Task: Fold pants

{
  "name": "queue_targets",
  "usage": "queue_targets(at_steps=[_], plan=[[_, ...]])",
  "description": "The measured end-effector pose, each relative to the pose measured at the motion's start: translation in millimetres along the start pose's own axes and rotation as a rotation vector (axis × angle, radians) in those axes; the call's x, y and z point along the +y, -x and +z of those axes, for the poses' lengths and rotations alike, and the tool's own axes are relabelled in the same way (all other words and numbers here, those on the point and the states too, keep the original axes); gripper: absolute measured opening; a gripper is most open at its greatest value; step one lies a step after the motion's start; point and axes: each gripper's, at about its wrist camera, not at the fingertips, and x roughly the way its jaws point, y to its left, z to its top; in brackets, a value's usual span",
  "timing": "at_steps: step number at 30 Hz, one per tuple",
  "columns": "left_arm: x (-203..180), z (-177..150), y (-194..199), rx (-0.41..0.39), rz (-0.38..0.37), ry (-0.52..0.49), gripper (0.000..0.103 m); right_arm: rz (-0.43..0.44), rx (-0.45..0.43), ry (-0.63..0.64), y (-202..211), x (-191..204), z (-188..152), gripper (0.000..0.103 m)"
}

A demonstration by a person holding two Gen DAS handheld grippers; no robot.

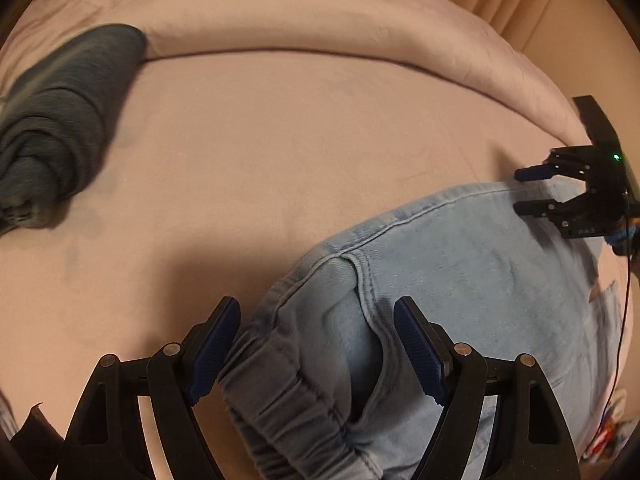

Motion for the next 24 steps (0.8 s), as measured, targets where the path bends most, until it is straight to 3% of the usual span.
queue_targets(at_steps=[2, 5, 6, 9, 11, 15, 21, 24], plan=[[-1.1, 1.5, -7.4, 0.025, 0.009, -0.014, 0.076, 0.036, 0.038, 0.0, -10.1, -1.3, -0.5, 0.052], [-4.6, -1.4, -2.5, 0.023, 0.009, -0.045, 0.06, 0.059, 0.056, -0.017, -9.5, -6.8, -0.5, 0.051], [-3.1, -0.1, -1.1, 0.026, 0.01, -0.049, 0.047, 0.065, 0.067, -0.018, -7.7, -4.9, -1.7, 0.044], [0.5, -2.1, 6.2, 0.033, 0.011, -0.052, 0.031, -0.023, 0.077, 0.065, -0.2, 10.4, -4.3, 0.013], [-7.9, -3.7, 15.0, 0.025, 0.052, -0.081, 0.026, -0.085, 0.075, 0.112, 5.9, 25.1, -8.9, 0.007], [-22.3, 0.1, 39.4, -0.036, 0.16, -0.115, 0.024, -0.225, 0.042, 0.141, 26.2, 42.1, -12.5, 0.005], [-42.9, -10.1, 94.0, -0.21, 0.226, -0.158, 0.025, -0.365, -0.067, 0.073, 82.1, 43.2, -8.6, 0.004], [-63.5, -15.3, 120.4, -0.304, 0.283, -0.188, 0.024, -0.45, -0.161, 0.058, 120.7, 54.1, -12.9, 0.004]])
